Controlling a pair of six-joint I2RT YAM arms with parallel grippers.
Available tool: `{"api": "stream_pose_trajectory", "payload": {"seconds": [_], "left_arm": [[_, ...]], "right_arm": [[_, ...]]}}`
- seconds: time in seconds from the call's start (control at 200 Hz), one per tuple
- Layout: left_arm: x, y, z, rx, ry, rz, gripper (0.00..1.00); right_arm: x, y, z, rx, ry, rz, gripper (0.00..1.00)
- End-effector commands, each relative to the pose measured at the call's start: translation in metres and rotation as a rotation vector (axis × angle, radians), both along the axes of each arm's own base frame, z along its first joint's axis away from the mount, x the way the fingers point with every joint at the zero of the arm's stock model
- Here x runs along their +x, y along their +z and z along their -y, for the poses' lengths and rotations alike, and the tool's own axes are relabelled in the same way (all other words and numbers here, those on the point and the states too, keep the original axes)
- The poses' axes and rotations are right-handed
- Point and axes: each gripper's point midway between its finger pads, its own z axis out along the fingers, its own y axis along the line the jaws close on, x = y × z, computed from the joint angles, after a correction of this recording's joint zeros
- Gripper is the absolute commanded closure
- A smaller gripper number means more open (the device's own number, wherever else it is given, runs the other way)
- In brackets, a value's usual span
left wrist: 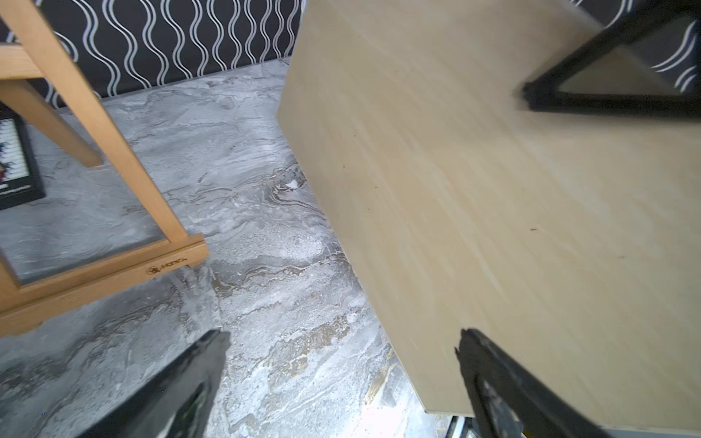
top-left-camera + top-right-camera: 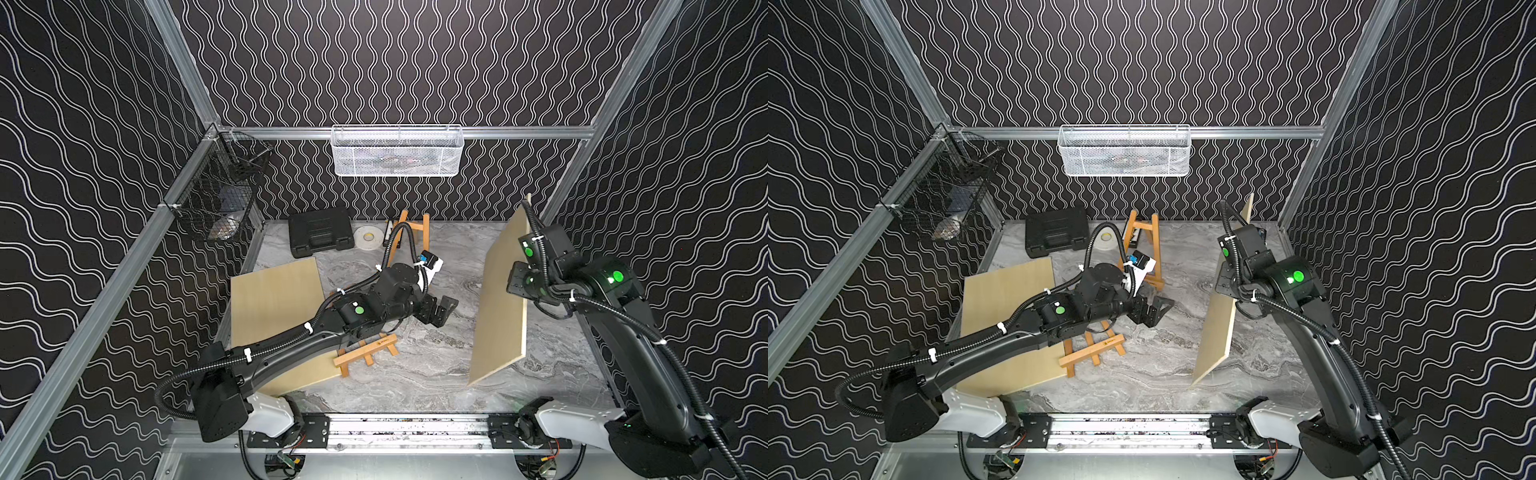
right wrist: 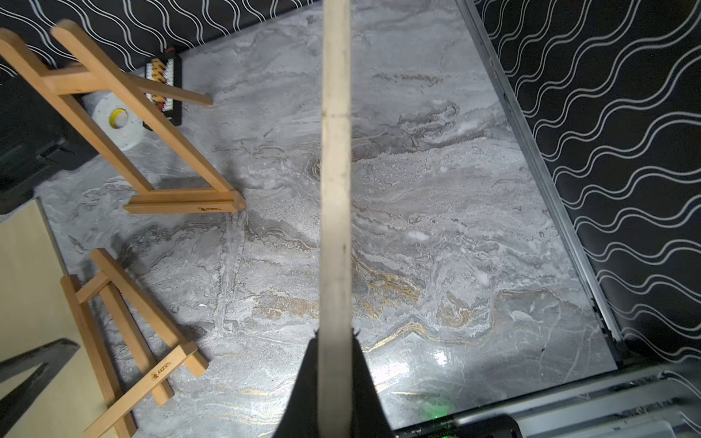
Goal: Assemble the easel
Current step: Pick up the drawing board from the center of the board.
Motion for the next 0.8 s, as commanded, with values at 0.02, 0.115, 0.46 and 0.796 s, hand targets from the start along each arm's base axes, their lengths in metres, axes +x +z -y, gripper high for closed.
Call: {"api": "stream_pose_trajectory", "payload": {"seconds": [0.02,0.115,0.46,0.796], "left_arm": [[0.01,0.004,-0.02,0.018,0.082,0.028,0.01],[0.015,0.004,-0.034,0.023,0.132,0.033,0.01],[0.04,-0.009,-0.089,0.028,0.329,-0.014,0.01],[0.046,-0.027,-0.146,0.036,0.525,-0.067,0.01]], "right_arm": [[0.013,0.036,0.007,-0.005,-0.018,0.173,1.0],[0.005,0.047,0.007,0.016,0.022,0.225,1.0],[-0.016,0.091,-0.011,0.115,0.217,0.376,1.0],[-0.027,0.127,-0.02,0.157,0.322,0.545,1.0]]}}
